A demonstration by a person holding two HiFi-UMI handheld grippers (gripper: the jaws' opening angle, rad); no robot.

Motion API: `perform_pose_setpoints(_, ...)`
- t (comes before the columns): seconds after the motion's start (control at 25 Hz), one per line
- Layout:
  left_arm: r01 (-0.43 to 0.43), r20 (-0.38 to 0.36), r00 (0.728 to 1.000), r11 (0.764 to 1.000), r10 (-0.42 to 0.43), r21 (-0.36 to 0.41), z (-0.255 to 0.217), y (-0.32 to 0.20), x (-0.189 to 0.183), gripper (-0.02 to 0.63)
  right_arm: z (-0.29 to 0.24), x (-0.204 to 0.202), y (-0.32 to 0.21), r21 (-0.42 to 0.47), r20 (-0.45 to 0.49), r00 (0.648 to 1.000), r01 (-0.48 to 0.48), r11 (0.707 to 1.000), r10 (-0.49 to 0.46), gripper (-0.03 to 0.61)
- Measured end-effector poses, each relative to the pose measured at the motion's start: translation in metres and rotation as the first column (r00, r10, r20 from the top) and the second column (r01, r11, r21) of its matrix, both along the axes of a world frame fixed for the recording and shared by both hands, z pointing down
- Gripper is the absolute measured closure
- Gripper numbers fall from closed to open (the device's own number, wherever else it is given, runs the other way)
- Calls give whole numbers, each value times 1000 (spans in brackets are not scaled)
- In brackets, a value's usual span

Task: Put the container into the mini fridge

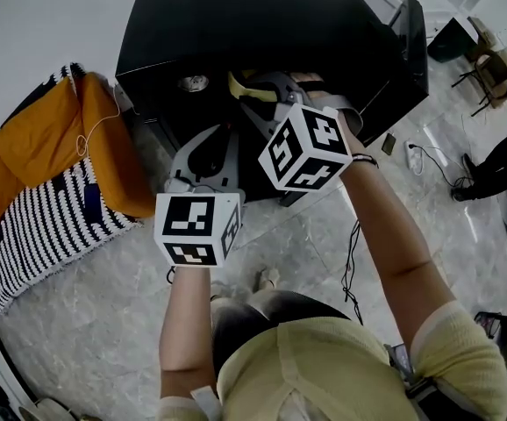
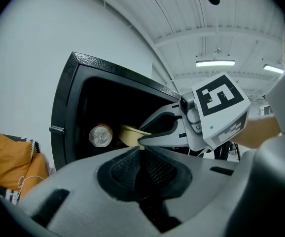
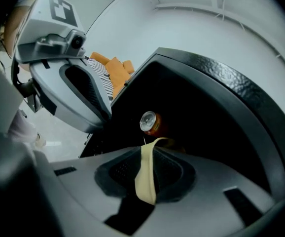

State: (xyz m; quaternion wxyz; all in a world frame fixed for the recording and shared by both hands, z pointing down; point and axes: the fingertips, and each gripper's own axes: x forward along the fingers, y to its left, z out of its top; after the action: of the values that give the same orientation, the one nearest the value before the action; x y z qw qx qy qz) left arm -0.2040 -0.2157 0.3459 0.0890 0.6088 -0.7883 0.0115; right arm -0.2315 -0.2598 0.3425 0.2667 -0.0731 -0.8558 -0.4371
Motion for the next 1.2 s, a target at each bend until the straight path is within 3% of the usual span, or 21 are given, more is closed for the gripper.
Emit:
perform_pose_setpoints(0.2,4,-2,1000,1000,-4,-8,5,0,-1,585,6,-4,-1,13,28,1000,-13,1000,12,509)
perform_pose_setpoints(0.36,0,-1,1000,1000,0,-13,7,-1,-1,584,2,-2,5,-28,76,997,1,1000,1,467)
perform_pose_setpoints(0.48,9,-4,1000,1000,-9,-5,5,2,-3,586,-14,3,9,-51,167,986,-5,999,13,454)
perform_pose_setpoints(0.6,20,-5,1000,1000,-20,4,4,6,-5,586,-34,21,10,-98,302,952,-30,995,58,456)
perform_pose_setpoints(0.88,65,58,996,997,-68,50,-2,2,-12,586,-9,49,-7,-287,347,912,-118,951,217,473)
perform_pose_setpoints(1.2,-26,118,993,1000,25,0,10,-38,-1,586,5,53,-35,-407,353,854,-227,885,381,515)
